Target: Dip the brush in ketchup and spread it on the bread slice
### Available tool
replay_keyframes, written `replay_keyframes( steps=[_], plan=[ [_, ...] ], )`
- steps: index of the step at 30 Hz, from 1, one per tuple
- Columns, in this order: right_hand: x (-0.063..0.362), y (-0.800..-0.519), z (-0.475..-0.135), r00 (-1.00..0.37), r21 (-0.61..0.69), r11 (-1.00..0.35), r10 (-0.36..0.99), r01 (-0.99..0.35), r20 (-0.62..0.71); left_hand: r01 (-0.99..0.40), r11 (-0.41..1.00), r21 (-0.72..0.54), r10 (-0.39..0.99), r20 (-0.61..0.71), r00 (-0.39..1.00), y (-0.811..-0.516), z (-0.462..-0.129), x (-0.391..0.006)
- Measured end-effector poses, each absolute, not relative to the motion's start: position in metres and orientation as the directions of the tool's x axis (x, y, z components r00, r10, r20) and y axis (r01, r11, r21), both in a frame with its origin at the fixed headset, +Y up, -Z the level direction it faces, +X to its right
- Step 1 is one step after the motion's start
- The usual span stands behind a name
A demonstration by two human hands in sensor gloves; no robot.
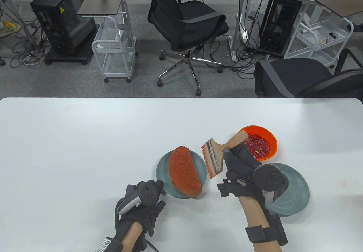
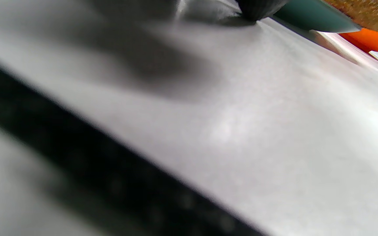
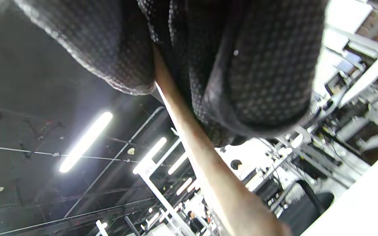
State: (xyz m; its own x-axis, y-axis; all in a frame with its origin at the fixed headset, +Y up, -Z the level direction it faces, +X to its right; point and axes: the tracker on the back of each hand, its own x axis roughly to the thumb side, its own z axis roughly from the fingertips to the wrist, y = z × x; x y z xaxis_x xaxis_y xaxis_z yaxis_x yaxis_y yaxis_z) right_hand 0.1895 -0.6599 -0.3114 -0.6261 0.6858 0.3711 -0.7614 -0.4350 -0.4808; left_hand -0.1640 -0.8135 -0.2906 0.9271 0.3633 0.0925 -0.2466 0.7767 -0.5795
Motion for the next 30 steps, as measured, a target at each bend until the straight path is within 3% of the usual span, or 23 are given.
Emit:
replay_keyframes(
  steps=[6, 14, 23, 30],
  plan=[
    [0.216, -0.65, -0.28, -0.766, -0.58, -0.511, 0.518, -0.634, 0.38, -0.238, 0.784, -0.573, 0.352, 0.095, 0.931, -0.814, -0.289, -0.163],
    [0.246, -0.665, -0.261, -0.955, -0.657, -0.694, 0.188, -0.294, 0.229, -0.242, 0.785, -0.571, 0.352, 0.089, 0.932, -0.814, -0.289, -0.162],
    [0.253, -0.703, -0.271, -0.989, -0.569, -0.819, -0.013, -0.072, 0.145, -0.243, 0.783, -0.572, 0.355, 0.09, 0.931, -0.813, -0.289, -0.162],
    [0.236, -0.724, -0.279, -0.972, -0.379, -0.924, -0.13, 0.048, 0.194, -0.242, 0.783, -0.573, 0.354, 0.09, 0.931, -0.813, -0.289, -0.163]
  ],
)
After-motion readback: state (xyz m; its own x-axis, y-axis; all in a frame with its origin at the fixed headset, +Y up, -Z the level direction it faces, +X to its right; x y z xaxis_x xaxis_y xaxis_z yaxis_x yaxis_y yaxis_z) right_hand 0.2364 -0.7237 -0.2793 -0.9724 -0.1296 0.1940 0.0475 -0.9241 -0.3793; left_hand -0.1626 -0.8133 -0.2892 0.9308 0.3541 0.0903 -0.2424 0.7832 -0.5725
